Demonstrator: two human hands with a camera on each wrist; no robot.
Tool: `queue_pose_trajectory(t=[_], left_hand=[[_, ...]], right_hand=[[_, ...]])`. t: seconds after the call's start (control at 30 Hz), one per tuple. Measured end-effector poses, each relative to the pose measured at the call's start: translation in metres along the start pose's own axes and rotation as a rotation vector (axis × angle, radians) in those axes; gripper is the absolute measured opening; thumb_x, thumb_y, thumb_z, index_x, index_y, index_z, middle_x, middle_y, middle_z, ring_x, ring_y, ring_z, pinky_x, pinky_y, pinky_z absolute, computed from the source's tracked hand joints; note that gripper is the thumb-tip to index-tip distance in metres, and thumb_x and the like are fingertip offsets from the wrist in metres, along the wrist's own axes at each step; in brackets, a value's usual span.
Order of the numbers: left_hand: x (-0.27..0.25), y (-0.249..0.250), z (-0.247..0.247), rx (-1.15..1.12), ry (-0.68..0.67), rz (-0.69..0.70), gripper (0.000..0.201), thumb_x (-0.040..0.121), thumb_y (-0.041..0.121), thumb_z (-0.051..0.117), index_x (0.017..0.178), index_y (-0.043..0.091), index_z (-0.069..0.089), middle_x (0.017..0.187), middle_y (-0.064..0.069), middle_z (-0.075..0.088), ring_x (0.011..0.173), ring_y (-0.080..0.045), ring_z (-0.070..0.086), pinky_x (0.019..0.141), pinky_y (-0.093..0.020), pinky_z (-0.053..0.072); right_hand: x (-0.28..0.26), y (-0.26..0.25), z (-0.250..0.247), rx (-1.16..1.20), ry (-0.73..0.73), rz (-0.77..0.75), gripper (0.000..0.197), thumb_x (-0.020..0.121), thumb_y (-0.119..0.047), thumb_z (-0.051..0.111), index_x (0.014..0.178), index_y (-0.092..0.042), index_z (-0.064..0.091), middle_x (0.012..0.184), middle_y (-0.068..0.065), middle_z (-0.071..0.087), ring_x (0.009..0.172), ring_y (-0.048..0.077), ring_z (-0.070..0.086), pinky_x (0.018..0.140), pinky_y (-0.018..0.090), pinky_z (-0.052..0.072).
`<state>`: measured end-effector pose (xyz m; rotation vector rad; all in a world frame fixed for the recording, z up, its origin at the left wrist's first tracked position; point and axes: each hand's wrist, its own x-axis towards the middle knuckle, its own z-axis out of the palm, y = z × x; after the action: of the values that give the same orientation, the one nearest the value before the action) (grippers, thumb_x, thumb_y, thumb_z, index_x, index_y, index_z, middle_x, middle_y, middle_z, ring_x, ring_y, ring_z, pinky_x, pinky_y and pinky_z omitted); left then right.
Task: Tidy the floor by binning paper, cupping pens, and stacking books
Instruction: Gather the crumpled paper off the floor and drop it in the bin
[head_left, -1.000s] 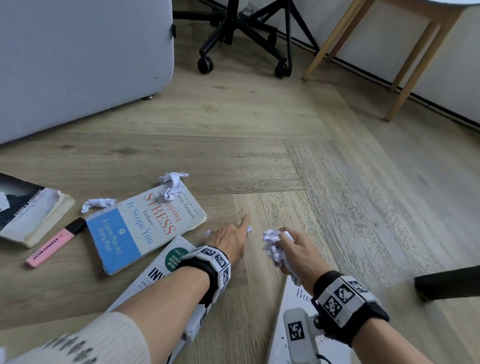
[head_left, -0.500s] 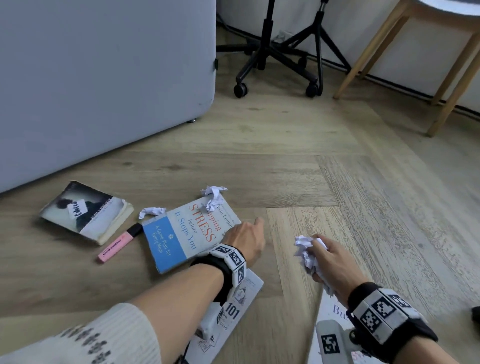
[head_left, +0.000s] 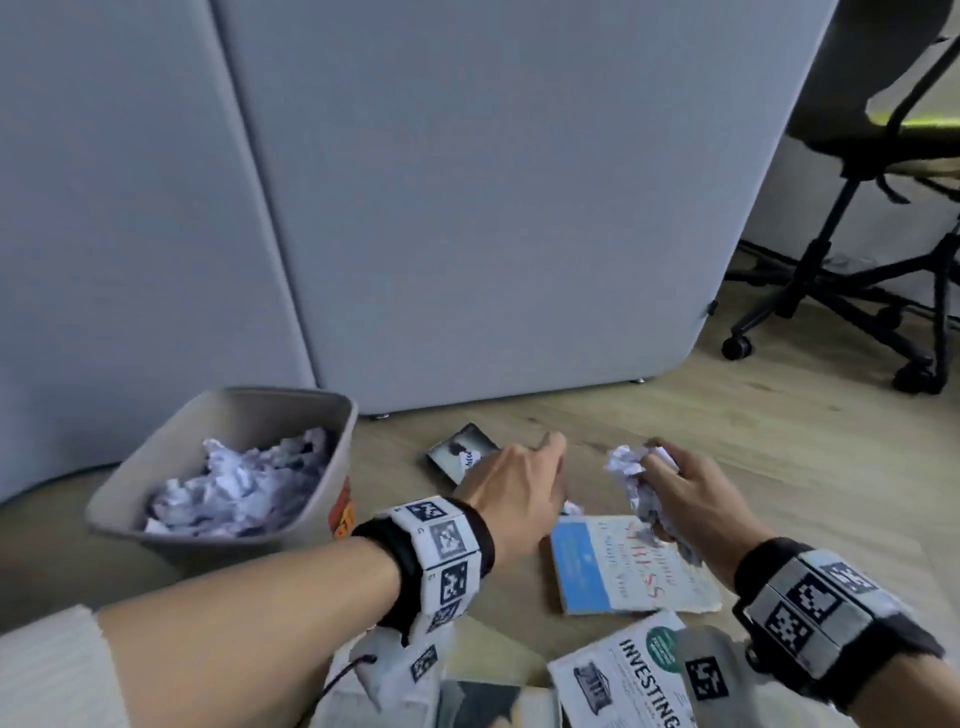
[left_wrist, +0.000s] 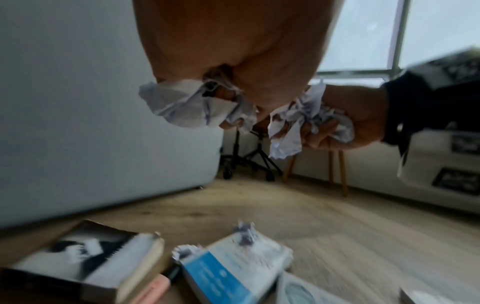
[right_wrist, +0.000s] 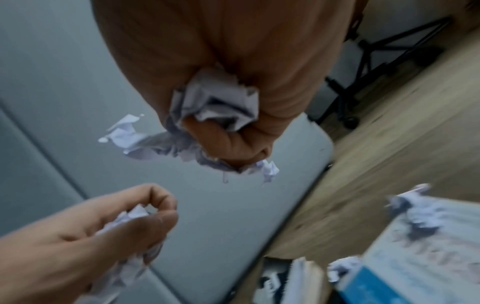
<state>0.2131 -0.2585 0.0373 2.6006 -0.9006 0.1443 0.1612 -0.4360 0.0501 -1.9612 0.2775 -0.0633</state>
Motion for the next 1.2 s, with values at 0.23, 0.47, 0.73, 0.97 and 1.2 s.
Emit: queue_pose_trajectory(t=[0.23, 0.47, 0.73, 0.97, 1.2], left_hand=[[-0.073, -0.079, -0.118, -0.017, 0.396, -0.159, 0.008, 0.096, 0.022, 0.047, 0.09, 0.018, 0.043, 0.054, 0.003, 0.043, 0.056, -0.027, 0.042, 0.055, -0.036, 0.032], [-0.12, -0.178, -0.14, -0.245, 0.427, -0.536, 0.022, 0.099, 0.038, 0.043, 0.095, 0.016, 0.047, 0.07, -0.003, 0.06, 0.069, -0.03, 0.056, 0.065, -0.037, 0.047], [-0.12, -0.223, -0.142, -0.309, 0.143, -0.772, 0.069, 0.098, 0.061, 0.009, 0.125, 0.021, 0.058, 0.129, -0.01, 0.06, 0.116, -0.028, 0.055, 0.1, -0.034, 0.04], [-0.087, -0.225, -0.158, 0.006, 0.339, -0.611, 0.047, 0.097, 0.048, 0.035, 0.063, 0.016, 0.043, 0.069, -0.002, 0.053, 0.073, -0.028, 0.054, 0.063, -0.031, 0.035], [-0.015, -0.139, -0.093, -0.143, 0.217, -0.29, 0.024, 0.091, 0.038, 0.05, 0.076, 0.019, 0.055, 0.088, -0.001, 0.063, 0.084, -0.025, 0.06, 0.072, -0.032, 0.047]], right_hand=[[0.007, -0.1, 0.113, 0.037, -0.239, -0.191, 0.024, 0.089, -0.012, 0.039, 0.067, -0.011, 0.048, 0.054, 0.005, 0.053, 0.042, 0.018, 0.031, 0.038, 0.017, 0.024], [0.037, -0.152, 0.231, -0.222, -0.272, -0.437, 0.015, 0.084, -0.026, 0.054, 0.08, -0.012, 0.055, 0.07, 0.012, 0.063, 0.056, 0.023, 0.049, 0.051, 0.027, 0.041], [0.059, -0.162, 0.279, -0.427, -0.685, -0.277, 0.063, 0.09, -0.071, 0.019, 0.128, -0.039, 0.057, 0.139, -0.001, 0.054, 0.125, 0.023, 0.051, 0.106, 0.048, 0.038], [0.075, -0.164, 0.238, -0.407, -0.424, -0.372, 0.04, 0.097, -0.052, 0.036, 0.113, -0.034, 0.067, 0.121, -0.006, 0.065, 0.113, 0.019, 0.06, 0.099, 0.044, 0.048], [0.079, -0.093, 0.101, -0.598, -0.221, -0.176, 0.02, 0.093, -0.035, 0.056, 0.094, -0.023, 0.071, 0.094, -0.005, 0.07, 0.086, 0.013, 0.062, 0.073, 0.025, 0.044]])
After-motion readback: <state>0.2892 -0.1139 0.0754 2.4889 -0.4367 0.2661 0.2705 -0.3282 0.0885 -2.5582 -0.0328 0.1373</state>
